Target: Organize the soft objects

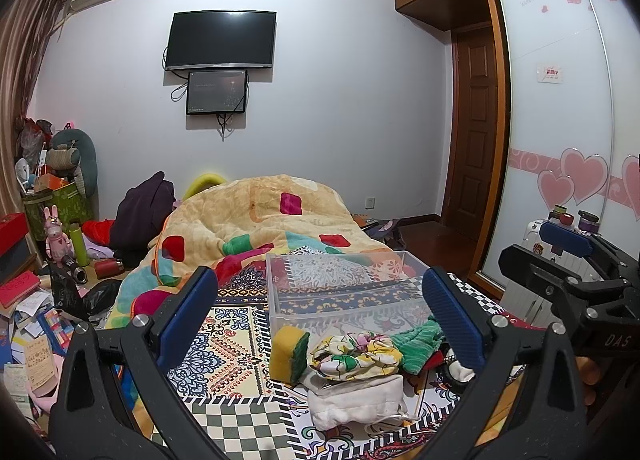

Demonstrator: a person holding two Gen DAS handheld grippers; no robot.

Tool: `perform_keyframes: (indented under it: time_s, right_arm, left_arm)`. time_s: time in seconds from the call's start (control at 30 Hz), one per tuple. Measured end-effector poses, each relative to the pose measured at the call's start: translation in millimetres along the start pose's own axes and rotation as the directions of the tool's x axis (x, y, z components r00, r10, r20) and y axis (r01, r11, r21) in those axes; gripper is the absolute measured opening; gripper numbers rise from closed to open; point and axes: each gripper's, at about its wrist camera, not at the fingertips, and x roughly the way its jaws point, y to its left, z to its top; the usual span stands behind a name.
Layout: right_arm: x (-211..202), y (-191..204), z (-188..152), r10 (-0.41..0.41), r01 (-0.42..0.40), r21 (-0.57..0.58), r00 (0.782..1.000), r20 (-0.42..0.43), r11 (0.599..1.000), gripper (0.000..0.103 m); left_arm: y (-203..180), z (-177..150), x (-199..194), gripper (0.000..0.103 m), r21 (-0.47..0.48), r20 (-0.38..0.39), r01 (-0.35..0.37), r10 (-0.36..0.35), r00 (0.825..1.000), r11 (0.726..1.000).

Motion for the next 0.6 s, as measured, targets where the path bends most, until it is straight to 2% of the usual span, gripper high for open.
perform_keyframes:
  time_s: [0.6]
  right_arm:
    - [-1.3, -1.4, -0.6, 0.013, -0.013, 0.011, 1.0, -0.004, 1.0, 0.103]
  left_arm:
    - [-3.0, -0.3, 1.1, 0.103, 0.002, -0.003, 0.007, -0.007, 1.0, 1.0]
